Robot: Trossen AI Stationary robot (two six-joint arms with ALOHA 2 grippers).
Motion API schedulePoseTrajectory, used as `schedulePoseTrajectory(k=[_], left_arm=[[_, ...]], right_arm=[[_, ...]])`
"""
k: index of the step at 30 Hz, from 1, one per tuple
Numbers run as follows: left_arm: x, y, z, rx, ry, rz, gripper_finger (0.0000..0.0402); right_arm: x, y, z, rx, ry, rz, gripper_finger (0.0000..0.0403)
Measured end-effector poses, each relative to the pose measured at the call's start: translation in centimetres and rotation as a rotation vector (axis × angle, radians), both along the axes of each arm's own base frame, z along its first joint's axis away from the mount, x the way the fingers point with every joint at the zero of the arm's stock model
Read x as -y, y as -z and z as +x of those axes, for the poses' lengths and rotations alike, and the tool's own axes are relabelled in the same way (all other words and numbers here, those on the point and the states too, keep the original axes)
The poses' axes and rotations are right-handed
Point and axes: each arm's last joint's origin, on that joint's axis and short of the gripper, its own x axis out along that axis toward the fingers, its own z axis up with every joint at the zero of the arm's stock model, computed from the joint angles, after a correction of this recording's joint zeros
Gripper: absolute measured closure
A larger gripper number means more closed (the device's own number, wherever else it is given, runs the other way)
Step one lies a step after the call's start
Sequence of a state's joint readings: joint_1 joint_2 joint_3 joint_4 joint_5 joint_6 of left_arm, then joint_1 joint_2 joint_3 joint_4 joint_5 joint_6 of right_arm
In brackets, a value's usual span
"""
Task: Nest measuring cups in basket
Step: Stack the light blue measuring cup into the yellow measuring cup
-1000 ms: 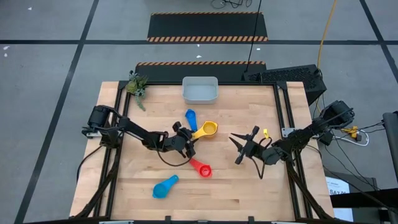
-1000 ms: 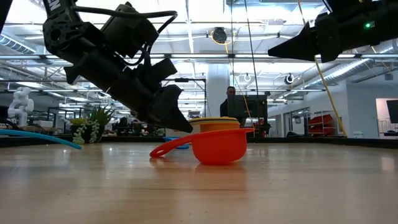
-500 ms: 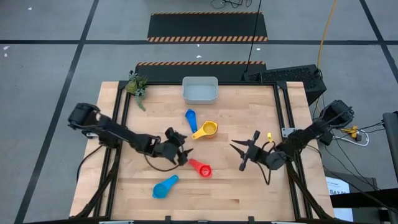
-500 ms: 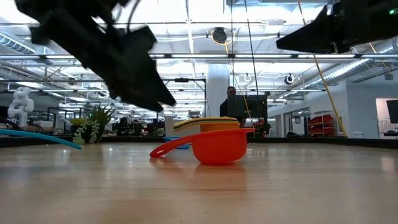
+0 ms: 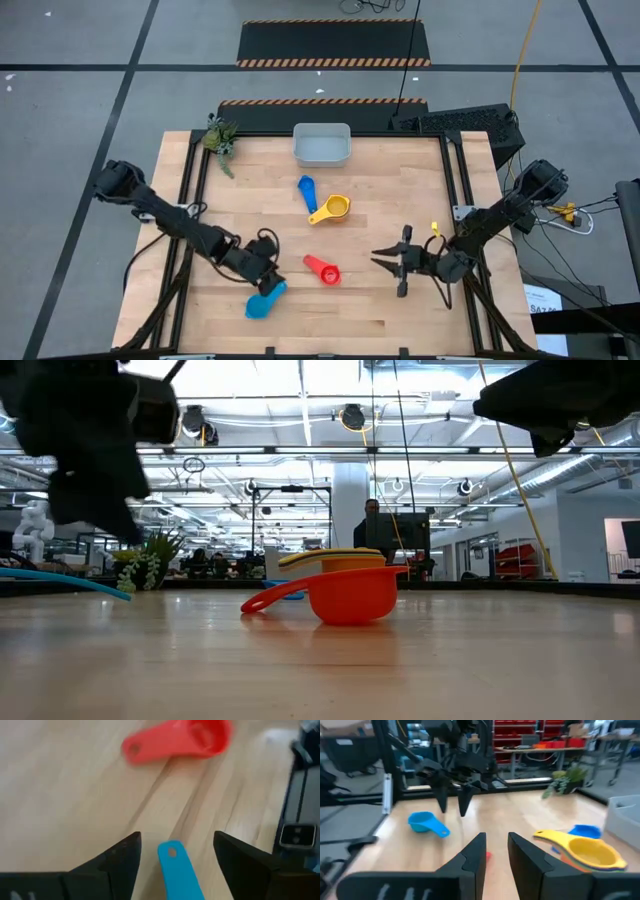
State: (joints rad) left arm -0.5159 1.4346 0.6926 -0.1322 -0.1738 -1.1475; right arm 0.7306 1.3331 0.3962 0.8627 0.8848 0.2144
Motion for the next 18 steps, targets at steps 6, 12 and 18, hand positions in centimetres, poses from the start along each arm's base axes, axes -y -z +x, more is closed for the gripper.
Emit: schedulePoseTrajectory(k=[6, 12, 18], left_arm=[[0.5, 1.3, -0.7, -0.123, -0.134, -0.059, 0.0158], [1.5, 1.4, -0.7, -0.111, -0.104, -0.119, 0.0147], [2.5, 2.3, -0.7, -0.125, -0.063, -0.126, 0.0147]], right_arm=[[-0.2, 0.1, -0.2, 0.006, -0.004, 0.066, 0.0327], [-0.7, 0.2, -0.5, -0.003, -0.046, 0.117, 0.0327], [-1.3, 0.4, -0.8, -0.022, -0.137, 0.185, 0.0327]])
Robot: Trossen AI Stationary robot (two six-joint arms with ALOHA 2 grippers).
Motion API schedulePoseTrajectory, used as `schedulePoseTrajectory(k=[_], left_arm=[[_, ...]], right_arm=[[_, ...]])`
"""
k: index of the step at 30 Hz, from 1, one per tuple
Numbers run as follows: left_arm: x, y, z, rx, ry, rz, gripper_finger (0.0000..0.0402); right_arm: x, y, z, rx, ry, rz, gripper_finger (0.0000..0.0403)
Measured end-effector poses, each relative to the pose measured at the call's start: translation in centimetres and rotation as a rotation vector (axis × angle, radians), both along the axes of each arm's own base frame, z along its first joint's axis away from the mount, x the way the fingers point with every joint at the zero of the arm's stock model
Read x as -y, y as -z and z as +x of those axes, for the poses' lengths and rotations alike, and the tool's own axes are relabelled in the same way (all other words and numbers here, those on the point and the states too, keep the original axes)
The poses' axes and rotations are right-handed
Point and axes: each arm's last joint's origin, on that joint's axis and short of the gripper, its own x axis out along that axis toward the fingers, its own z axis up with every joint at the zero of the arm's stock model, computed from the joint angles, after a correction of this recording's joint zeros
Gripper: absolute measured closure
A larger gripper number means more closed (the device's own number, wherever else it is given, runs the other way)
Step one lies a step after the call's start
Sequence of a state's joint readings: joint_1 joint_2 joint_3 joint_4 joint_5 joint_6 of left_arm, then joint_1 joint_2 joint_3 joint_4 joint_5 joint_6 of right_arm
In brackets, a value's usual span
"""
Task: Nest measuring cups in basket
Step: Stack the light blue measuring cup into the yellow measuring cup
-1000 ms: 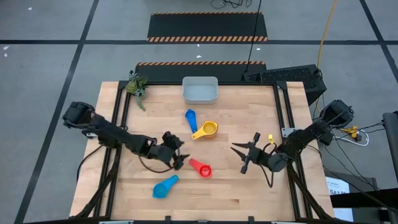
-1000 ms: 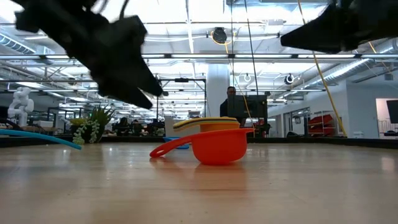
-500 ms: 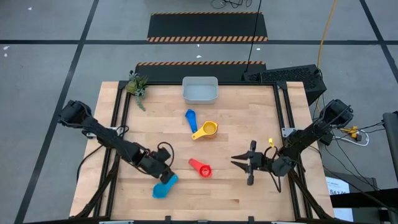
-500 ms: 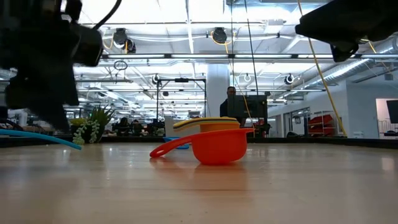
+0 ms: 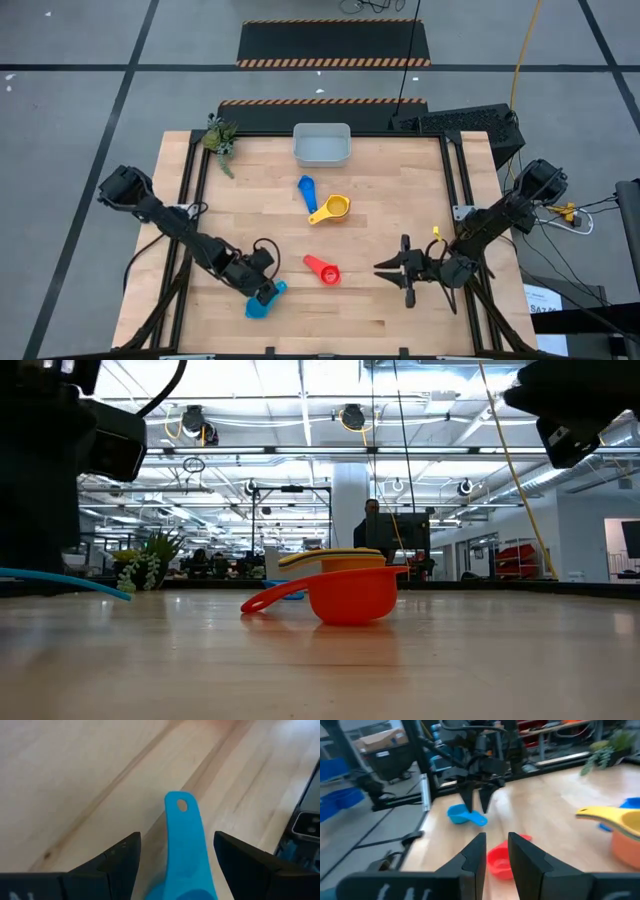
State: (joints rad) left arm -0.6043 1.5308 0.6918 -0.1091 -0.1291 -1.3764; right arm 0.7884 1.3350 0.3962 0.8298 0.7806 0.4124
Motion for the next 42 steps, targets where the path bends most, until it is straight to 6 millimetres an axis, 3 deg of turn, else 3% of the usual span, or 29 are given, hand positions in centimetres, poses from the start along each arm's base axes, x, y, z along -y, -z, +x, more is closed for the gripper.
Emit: schedulePoseTrajectory(k=[11, 24, 42], left_arm=[[1.0, 2.0, 1.0, 0.021, 0.016, -0.006, 0.0147], [1.3, 1.9, 1.3, 0.071, 0.096, -0.011, 0.0147], [1.6, 1.5, 1.6, 0.07, -0.02, -0.137, 0.0147]], right_arm=[[-0.9, 0.1, -0.8, -0.004, -0.048, 0.016, 0.0327], [-1.4, 1.8, -0.3, -0.033, -0.037, 0.013, 0.0327], [-1.8, 1.6, 0.0, 0.027, -0.056, -0.015, 0.0327]])
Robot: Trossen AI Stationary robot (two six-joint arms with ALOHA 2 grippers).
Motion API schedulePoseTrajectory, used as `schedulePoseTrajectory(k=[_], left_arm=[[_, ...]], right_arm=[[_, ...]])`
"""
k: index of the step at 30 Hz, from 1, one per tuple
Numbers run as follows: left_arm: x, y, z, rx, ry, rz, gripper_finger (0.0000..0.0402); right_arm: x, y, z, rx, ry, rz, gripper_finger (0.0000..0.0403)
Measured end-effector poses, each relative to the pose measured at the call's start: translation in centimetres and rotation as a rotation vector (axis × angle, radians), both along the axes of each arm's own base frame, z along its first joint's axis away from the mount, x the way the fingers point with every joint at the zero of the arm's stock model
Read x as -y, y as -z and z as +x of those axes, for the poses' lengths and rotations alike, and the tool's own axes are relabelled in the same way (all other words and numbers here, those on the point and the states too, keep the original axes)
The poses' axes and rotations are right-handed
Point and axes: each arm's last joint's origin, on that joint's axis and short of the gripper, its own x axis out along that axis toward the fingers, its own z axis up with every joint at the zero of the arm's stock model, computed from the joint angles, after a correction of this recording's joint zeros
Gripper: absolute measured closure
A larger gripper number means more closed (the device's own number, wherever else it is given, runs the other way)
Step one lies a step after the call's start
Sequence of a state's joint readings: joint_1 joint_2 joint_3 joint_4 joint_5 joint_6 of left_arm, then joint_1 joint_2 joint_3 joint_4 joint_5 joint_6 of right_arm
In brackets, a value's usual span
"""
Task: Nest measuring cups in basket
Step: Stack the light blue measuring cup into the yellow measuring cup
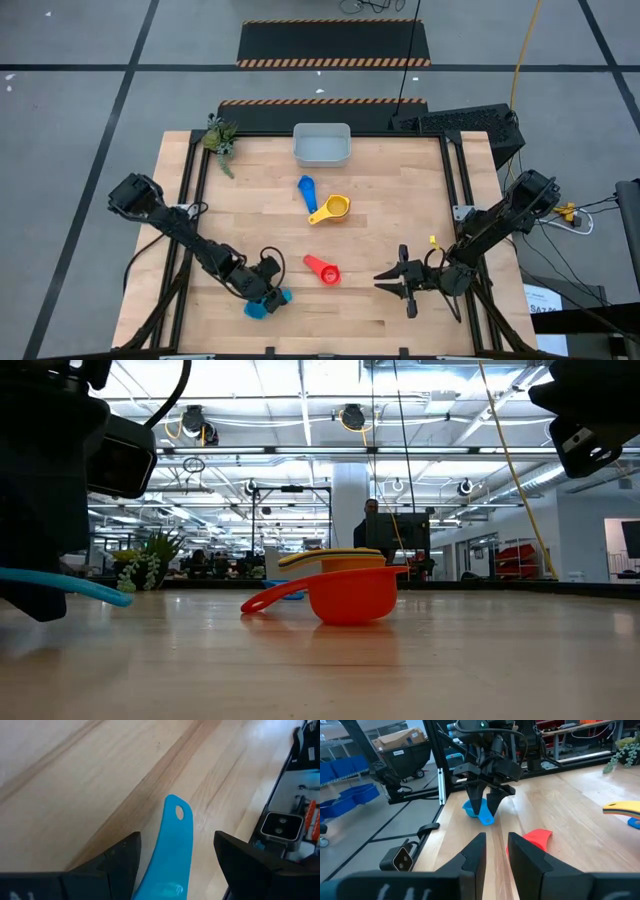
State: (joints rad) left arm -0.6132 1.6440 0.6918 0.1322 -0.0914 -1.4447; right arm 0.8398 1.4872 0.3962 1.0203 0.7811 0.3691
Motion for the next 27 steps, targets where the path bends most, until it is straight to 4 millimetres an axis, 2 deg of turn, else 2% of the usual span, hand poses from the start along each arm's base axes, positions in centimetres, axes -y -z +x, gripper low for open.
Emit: schedulePoseTrajectory(k=[3, 6, 10, 17, 27], left_arm=[[-0.01, 0.0, 0.01, -0.001, -0.003, -0.002, 0.0153], [-0.03, 0.0, 0.02, 0.003, 0.007, 0.007, 0.0183], [-0.02, 0.0, 0.01, 0.02, 0.055, 0.04, 0.0251], [0.16, -0.01, -0.08, 0.069, 0.252, 0.121, 0.0385], [0.09, -0.21, -0.05, 0.103, 0.355, 0.151, 0.0394]], right_arm=[[0.0, 0.0, 0.0, 0.0, -0.001, -0.004, 0.0327], [0.0, 0.0, 0.0, 0.0, -0.001, -0.007, 0.0327], [0.0, 0.0, 0.0, 0.0, -0.001, -0.007, 0.0327], [0.0, 0.0, 0.0, 0.0, -0.001, -0.007, 0.0327], [0.0, 0.0, 0.0, 0.0, -0.002, -0.013, 0.0327]])
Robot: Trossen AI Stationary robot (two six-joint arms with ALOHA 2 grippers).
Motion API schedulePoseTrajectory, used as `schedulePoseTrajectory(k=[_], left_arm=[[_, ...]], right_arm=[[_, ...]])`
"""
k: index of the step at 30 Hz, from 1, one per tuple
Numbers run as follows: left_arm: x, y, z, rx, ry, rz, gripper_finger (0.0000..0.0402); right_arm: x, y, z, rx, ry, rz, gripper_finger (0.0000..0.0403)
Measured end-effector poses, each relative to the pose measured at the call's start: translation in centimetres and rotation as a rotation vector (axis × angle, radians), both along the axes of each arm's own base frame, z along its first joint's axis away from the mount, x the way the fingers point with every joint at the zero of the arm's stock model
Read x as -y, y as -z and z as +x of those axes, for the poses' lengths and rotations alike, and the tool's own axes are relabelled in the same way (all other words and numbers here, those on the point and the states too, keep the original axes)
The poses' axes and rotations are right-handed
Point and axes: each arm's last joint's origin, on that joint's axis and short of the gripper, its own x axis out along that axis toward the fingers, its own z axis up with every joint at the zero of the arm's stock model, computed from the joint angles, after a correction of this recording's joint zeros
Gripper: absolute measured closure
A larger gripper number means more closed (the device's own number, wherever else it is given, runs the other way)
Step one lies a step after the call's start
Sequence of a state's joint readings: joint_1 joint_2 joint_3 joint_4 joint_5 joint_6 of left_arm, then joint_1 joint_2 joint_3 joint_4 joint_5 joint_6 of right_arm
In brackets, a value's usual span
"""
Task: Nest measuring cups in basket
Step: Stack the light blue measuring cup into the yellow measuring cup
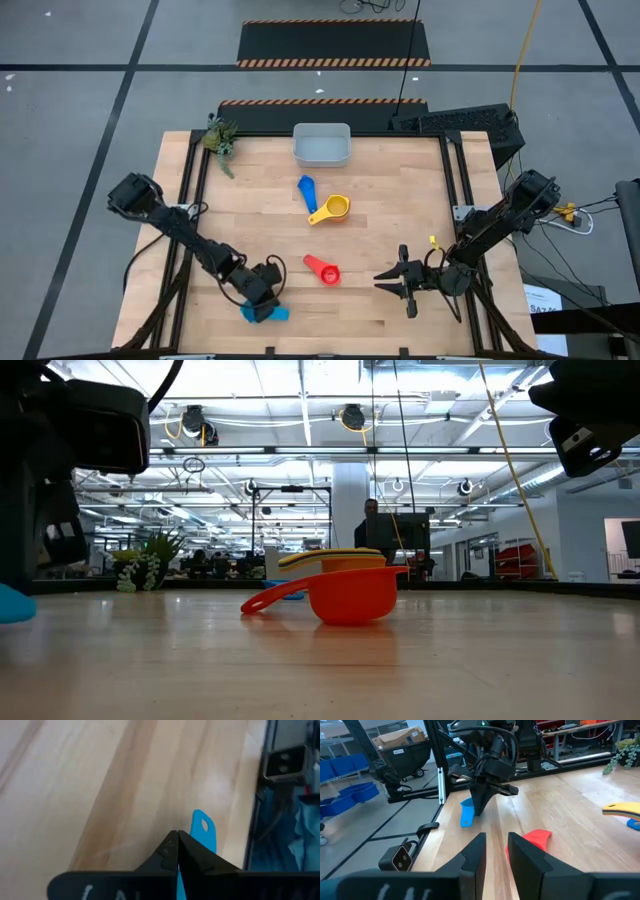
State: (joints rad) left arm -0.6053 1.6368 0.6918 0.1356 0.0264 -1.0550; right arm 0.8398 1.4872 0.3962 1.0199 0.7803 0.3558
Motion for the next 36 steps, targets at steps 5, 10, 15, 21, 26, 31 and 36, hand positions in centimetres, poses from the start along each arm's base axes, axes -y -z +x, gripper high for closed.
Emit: schedulePoseTrajectory(k=[5, 10, 15, 21, 26, 31, 36], left_arm=[[-0.3, -0.8, 0.0, -0.011, 0.087, -0.065, 0.0382], [-0.5, -2.5, -0.4, 0.047, 0.122, -0.062, 0.0381], [-0.6, -3.4, -1.0, 0.17, 0.109, 0.13, 0.038], [0.6, -3.2, -2.3, 0.19, 0.196, 0.226, 0.0378], [1.8, -3.4, -3.1, 0.21, 0.214, 0.192, 0.0327], [2.6, -3.3, -3.9, 0.215, 0.217, 0.207, 0.0239], [1.9, -3.4, -3.2, 0.219, 0.136, 0.21, 0.0163]], right_arm=[[0.0, 0.0, 0.0, 0.0, 0.001, -0.003, 0.0327], [0.0, 0.0, 0.0, 0.0, 0.001, -0.011, 0.0327], [0.1, 0.0, 0.1, 0.003, 0.01, -0.035, 0.0327], [0.5, 0.0, 0.4, 0.005, 0.029, -0.027, 0.0327], [0.6, -0.2, 0.6, 0.018, 0.036, -0.017, 0.0327], [1.0, -0.2, 0.9, 0.019, 0.049, -0.057, 0.0327], [1.7, -0.2, 1.5, 0.019, 0.085, -0.097, 0.0327]])
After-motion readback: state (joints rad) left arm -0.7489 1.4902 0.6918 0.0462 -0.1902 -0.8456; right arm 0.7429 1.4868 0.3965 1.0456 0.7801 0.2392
